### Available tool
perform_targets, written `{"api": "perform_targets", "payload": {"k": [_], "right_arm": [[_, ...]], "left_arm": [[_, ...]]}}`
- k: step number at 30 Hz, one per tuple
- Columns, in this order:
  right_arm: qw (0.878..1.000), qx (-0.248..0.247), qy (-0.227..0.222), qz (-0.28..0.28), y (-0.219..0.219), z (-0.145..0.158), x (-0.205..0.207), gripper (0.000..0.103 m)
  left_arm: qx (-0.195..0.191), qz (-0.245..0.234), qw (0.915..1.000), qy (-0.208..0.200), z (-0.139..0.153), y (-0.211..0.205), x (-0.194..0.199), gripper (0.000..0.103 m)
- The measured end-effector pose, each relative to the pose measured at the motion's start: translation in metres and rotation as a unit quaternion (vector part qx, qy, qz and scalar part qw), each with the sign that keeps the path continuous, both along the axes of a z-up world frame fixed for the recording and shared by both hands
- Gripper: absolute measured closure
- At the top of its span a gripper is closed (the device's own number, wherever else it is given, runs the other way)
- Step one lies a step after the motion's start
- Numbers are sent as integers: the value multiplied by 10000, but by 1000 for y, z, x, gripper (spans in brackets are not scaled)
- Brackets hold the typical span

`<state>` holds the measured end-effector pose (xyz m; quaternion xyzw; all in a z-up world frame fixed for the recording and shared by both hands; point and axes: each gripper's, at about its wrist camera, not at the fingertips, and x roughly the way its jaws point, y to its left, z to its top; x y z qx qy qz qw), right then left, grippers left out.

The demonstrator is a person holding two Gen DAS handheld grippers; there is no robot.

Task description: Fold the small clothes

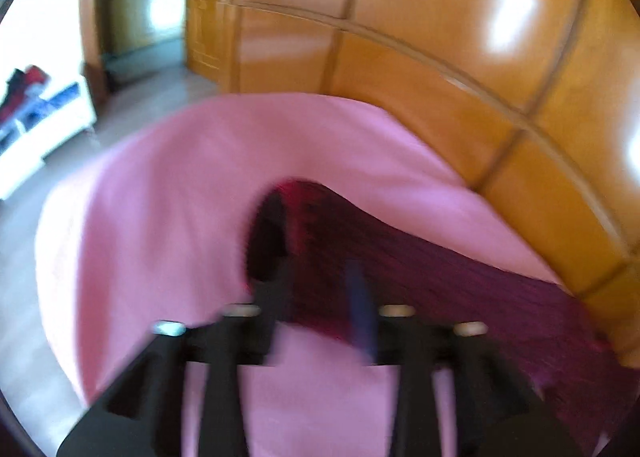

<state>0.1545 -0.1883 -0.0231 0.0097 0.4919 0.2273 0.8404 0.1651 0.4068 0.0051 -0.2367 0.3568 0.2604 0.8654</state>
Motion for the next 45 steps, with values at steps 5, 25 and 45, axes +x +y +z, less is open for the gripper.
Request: {"api": "perform_targets", "payload": {"k": [5,25,45], "right_arm": [[9994,190,284,-37,-11,12,4,21],[9956,300,482,-751,-125,44,-85,87],[9108,2383,415,-3346,-309,40,1,45]], "left_arm": [[-914,-2045,9742,-264,-12,-96,-30,52],[-1365,-3929,9085,393,-59,-243,-142,90],[-324,-3727,9273,-134,-27,-291,-84,37]]}}
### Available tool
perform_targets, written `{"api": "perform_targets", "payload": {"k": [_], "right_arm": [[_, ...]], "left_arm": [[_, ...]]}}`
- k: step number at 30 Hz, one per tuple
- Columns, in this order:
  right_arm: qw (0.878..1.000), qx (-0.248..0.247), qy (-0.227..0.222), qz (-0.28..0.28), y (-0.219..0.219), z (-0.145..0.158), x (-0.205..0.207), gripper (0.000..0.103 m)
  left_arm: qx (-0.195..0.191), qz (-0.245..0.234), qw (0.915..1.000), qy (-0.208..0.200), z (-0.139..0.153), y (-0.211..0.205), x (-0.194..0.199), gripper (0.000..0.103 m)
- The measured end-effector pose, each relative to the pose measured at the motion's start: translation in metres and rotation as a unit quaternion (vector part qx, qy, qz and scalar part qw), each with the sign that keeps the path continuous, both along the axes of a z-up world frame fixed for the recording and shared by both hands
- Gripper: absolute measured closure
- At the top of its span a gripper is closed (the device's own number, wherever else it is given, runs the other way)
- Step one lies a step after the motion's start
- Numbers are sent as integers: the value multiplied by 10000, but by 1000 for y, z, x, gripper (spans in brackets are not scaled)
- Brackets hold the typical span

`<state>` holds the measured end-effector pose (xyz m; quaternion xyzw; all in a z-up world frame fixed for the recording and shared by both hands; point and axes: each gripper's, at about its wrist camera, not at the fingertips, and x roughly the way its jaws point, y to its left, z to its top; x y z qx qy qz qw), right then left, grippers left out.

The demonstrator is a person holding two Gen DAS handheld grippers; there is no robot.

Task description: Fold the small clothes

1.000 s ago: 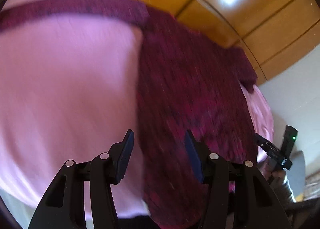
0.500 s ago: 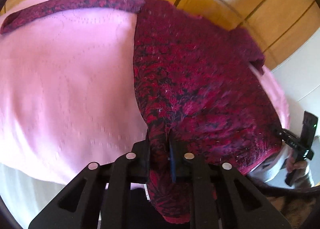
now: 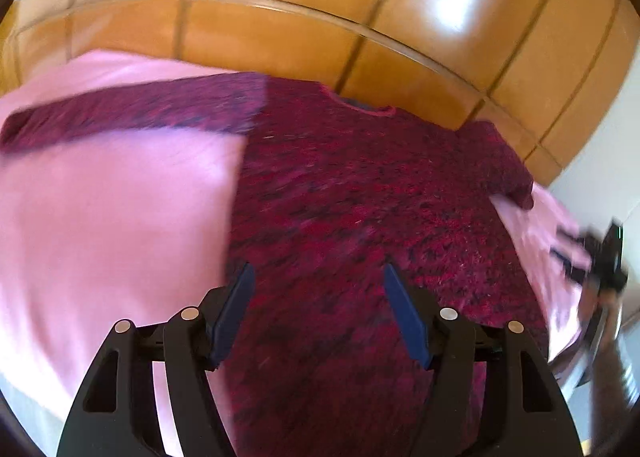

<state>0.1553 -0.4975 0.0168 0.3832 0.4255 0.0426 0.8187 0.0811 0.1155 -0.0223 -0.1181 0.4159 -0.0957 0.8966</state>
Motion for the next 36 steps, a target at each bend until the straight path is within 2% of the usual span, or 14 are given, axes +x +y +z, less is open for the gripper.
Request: {"api": "perform_targets", "payload": {"k": [2,6,9,13,15,18,22,24,26,30,32,33,34,36], "right_arm": [[9944,733,62,-762,-41,-23,26,45],[9742,1430,176,-1736,-87,-57,63,46],[9664,1452,269,-2102,-102,-73,82,47],[9675,1276,300,-2162,-100,-78,109,50],[9733,1001,398,-2026,-101,-81,129,56],[9827,63,780,-1679,-101,-69,138,90],[9768,-1239,704,-1599,-107,-37,121,92],[9602,-1924,789,-1866,-126,-28,101,93],[9519,-2006,1045,-2068,-149,-36,89,94],[9450,-2279,1395,-1885,-146,-54,76,93],[9488,-2084,1298,-1988,-146,-53,69,88],[9520,-1886,1249,-2063,-147,-50,62,80],[9527,-1844,1217,-2086,-148,-45,59,58],[9545,-1924,1088,-2002,-139,-32,45,47]], "left_arm": [[216,-224,9995,41,-7,-24,14,37],[361,-684,9966,292,-22,-62,38,37],[430,-814,9945,497,-35,-71,47,37],[302,-771,9949,577,-45,-73,53,31],[240,-741,9952,594,-45,-73,53,28],[300,-734,9951,595,-48,-77,54,26],[222,-696,9954,617,-48,-76,53,25],[166,-682,9956,625,-50,-74,55,25],[120,-672,9957,634,-52,-74,56,25],[77,-647,9958,649,-50,-68,55,25],[-5,-601,9959,673,-45,-60,52,25],[-17,-529,9964,655,-40,-54,49,25],[-2,-406,9976,568,-35,-46,44,25],[5,-159,9990,414,-25,-28,34,25]]}}
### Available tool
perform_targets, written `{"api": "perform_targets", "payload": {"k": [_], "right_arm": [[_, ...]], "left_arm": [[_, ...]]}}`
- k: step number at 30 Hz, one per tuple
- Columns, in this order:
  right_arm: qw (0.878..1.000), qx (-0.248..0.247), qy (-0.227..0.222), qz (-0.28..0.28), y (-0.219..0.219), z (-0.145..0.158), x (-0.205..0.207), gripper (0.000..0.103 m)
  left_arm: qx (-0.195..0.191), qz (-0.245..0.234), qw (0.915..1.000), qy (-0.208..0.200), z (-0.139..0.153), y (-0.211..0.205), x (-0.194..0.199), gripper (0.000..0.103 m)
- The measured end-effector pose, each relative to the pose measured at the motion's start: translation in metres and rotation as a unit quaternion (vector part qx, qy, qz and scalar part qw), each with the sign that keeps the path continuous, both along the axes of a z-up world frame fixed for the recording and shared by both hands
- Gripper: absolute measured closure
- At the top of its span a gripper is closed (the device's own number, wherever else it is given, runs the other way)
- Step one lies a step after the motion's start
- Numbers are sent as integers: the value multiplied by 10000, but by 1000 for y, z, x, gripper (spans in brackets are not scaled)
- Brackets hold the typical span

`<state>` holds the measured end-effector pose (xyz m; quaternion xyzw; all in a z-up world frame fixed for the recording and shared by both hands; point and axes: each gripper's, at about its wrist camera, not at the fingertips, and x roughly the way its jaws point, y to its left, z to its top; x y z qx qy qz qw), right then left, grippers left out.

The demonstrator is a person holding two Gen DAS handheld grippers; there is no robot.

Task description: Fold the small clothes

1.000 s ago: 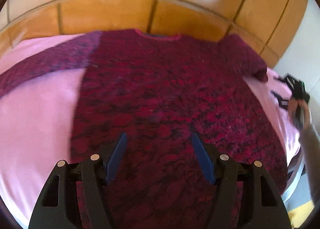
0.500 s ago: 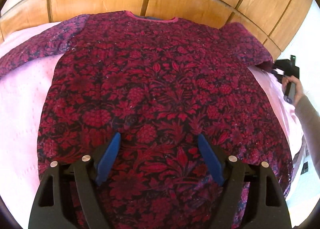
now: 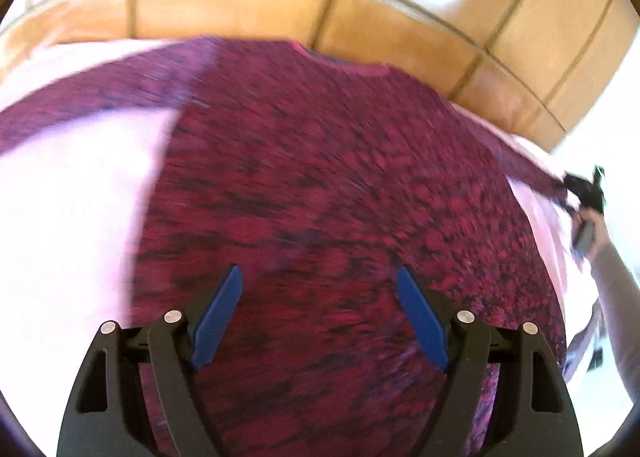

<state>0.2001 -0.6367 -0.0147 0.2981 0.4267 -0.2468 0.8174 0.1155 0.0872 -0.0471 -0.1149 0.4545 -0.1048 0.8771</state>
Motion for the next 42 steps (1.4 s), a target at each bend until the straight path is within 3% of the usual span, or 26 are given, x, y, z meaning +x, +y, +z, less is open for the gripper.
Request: {"api": "perform_targets", "payload": {"k": [4,6,9,12,15,16,17,19,20,24,27,28,29,31,33,34,36,38,42], "right_arm": [[9964,248,-276,758,41,26,-19,48],[9853,546,-407,1565,80,35,-32,49],[9495,1100,-499,2896,157,44,-60,53],[9129,1626,-328,3730,220,37,-90,58],[8886,1959,-125,4146,259,26,-122,61],[8861,1886,-52,4234,270,26,-135,62],[8849,1815,-3,4289,275,23,-137,66],[8874,1668,57,4297,274,19,-138,89],[8914,1362,119,4321,276,20,-140,91],[8923,741,288,4443,269,26,-145,94],[8891,791,374,4492,262,21,-116,93],[8877,887,319,4506,258,23,-105,87],[8908,1000,226,4426,251,26,-93,80],[9097,1162,-167,3983,218,34,-78,62],[9285,1221,-427,3482,192,36,-58,59],[9419,1234,-534,3078,168,36,-49,53],[9652,1423,-744,2062,112,27,-31,53],[9755,1706,-904,1052,62,13,-20,53],[9737,1990,-1026,-410,-11,-20,0,53]], "left_arm": [[-97,708,9974,-69,7,48,-21,25],[-61,906,9959,-13,4,62,-26,25],[-79,1075,9939,212,-8,78,-36,25],[13,1072,9935,375,-19,81,-46,26],[-53,933,9949,382,-22,80,-56,44],[-53,859,9956,366,-22,78,-58,54],[-89,738,9965,370,-23,74,-61,74],[-102,615,9973,400,-23,68,-64,85],[-34,576,9977,352,-21,65,-67,88],[-42,530,9979,384,-20,64,-73,89],[123,573,9976,378,-19,63,-70,84],[157,658,9971,355,-15,64,-68,77],[148,723,9969,273,-11,65,-67,71],[136,774,9969,78,-1,66,-64,63],[195,810,9965,-88,8,63,-61,56],[209,811,9964,-151,11,61,-58,55],[156,752,9967,-246,18,53,-47,55],[114,647,9975,-259,20,42,-37,55],[86,424,9990,-134,13,17,-23,55]]}}
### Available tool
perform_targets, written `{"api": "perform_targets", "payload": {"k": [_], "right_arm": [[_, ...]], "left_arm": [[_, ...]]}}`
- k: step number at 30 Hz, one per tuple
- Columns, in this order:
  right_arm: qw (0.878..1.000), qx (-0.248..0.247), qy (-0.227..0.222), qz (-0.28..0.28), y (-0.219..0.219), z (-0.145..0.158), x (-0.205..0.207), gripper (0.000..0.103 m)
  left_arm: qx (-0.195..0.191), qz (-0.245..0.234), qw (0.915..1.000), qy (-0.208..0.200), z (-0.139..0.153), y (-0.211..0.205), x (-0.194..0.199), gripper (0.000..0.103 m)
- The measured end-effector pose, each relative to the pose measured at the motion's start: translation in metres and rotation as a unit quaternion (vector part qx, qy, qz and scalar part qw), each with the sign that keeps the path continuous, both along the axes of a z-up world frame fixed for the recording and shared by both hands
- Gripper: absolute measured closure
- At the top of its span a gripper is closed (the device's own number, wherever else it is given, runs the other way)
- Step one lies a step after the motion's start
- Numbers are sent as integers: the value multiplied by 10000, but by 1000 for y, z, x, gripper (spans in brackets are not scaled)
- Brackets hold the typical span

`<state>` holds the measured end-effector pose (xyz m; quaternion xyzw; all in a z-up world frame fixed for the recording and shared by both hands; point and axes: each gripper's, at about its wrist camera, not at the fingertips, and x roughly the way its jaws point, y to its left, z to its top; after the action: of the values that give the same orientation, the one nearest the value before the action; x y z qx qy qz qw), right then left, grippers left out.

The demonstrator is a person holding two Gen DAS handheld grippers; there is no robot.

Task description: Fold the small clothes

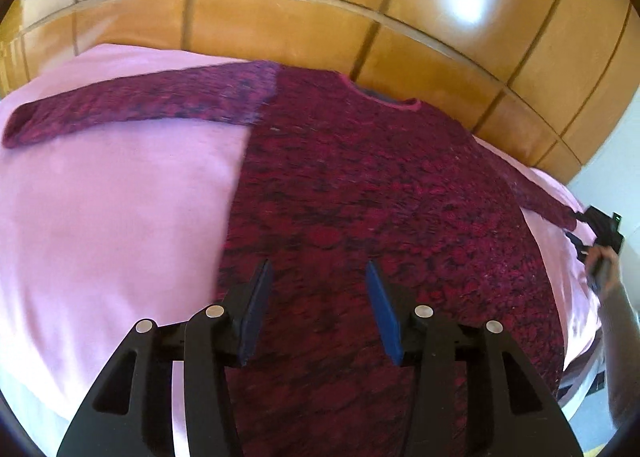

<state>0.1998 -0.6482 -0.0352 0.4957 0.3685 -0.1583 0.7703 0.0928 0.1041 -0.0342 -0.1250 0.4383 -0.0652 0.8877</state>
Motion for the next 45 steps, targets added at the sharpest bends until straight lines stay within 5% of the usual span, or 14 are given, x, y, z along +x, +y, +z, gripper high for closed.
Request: {"api": "perform_targets", "payload": {"k": [5,7,11,13,15,19,24,26,31,32,34,39,45], "right_arm": [[9987,244,128,-434,-24,-28,31,58],[9986,-232,477,-91,-16,-22,53,92],[9863,-1421,267,799,12,32,76,92],[9716,-1945,4,1347,48,62,87,92],[9544,-2261,-295,1928,91,89,97,93],[9275,-2310,-684,2857,184,108,120,92],[8896,-2208,-789,3920,307,98,140,93],[8680,-2198,-753,4388,364,87,143,93],[8196,-2218,-532,5256,465,60,134,92],[8132,-2182,-507,5372,471,53,131,89],[8035,-2190,-519,5511,488,44,129,68],[8120,-1996,-715,5437,482,59,114,38],[8443,-1696,-1102,4962,391,96,71,28]], "left_arm": [[44,-303,9995,111,-8,-30,11,55],[70,-399,9991,144,-11,-39,15,55],[-91,-525,9984,208,-14,-43,25,55],[-325,-523,9978,250,-14,-41,32,51],[-467,-466,9976,185,-10,-39,37,32],[-658,-494,9966,-51,3,-36,44,31],[-1103,-438,9929,-96,11,-24,58,34],[-1235,-515,9910,-92,13,-23,65,48],[-1521,-568,9867,-57,16,-19,95,50],[-1624,-494,9855,-27,15,-17,103,50],[-1810,-335,9829,-53,14,-10,115,50],[-2176,-154,9757,181,3,-1,153,50],[-2520,162,9657,598,-20,-6,198,38]]}}
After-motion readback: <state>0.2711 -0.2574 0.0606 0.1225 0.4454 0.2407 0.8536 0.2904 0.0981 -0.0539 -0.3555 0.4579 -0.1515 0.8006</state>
